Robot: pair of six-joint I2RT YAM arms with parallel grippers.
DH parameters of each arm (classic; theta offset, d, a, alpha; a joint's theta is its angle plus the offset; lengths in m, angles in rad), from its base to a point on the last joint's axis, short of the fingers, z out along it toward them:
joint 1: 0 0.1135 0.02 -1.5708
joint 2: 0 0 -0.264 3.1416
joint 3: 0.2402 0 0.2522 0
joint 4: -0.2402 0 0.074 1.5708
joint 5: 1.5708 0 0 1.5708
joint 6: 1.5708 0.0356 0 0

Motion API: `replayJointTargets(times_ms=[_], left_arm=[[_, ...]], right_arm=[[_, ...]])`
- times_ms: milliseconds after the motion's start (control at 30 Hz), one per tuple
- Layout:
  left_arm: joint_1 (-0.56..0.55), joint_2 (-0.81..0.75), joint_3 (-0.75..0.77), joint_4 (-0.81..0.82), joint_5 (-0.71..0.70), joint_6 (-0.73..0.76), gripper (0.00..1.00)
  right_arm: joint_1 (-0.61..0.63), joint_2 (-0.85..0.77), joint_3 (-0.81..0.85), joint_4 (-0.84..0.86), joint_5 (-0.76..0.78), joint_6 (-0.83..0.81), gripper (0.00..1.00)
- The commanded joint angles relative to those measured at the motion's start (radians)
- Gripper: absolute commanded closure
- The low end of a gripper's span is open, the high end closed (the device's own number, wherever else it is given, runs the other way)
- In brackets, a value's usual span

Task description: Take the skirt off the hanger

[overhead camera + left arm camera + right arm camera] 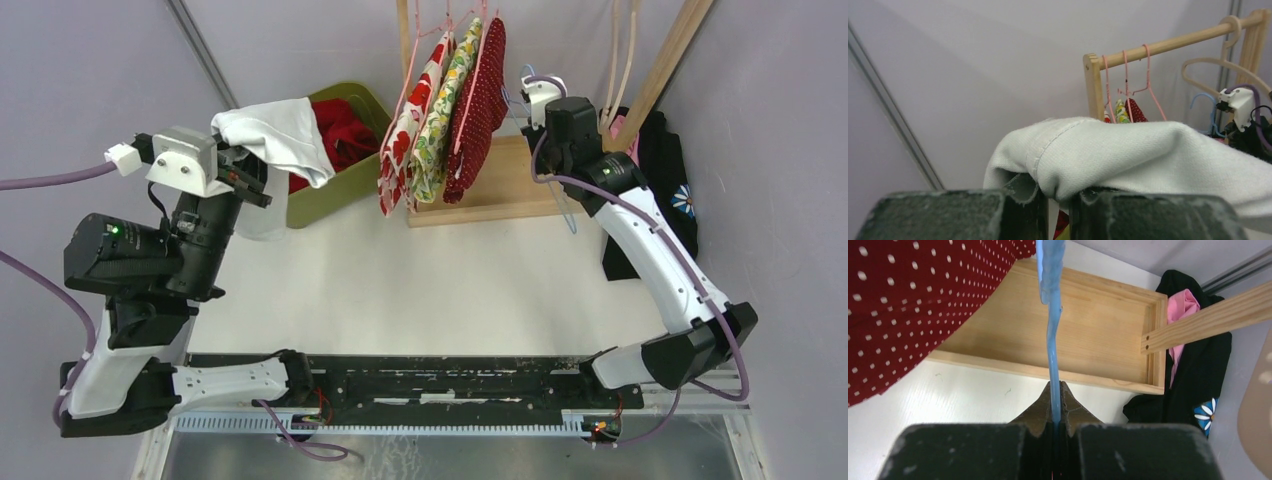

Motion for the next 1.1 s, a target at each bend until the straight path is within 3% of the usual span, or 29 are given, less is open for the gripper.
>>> replayJointTargets(times_ms=[0,400,733,867,1067], left_arm=[[-0.012,0.011,0.044,0.002,-0.110,0.063,0.97],[-0.015,0.031,0.056,-0.173,-0.260,-0.096,0.97],[-0.037,0.099,0.152,-0.313,-0.177,-0.208,0.97],[-0.036,0.221,0.347,-0.409,-0.094,-0.258,0.97],[-0.036,0.435,0.780,-0.646,-0.047,-0.356,0.97]], right_arm=[[0.001,0.043,0.112,0.071,0.028,-0.011,0.99],[0.000,0.179,0.241,0.083,0.006,-0.005,0.99],[-0.002,0.215,0.272,0.081,-0.005,0.005,0.99],[-0.002,0.210,0.268,0.084,-0.002,0.000,0.99],[-0.006,0.198,0.257,0.090,-0.006,0.000,0.99]])
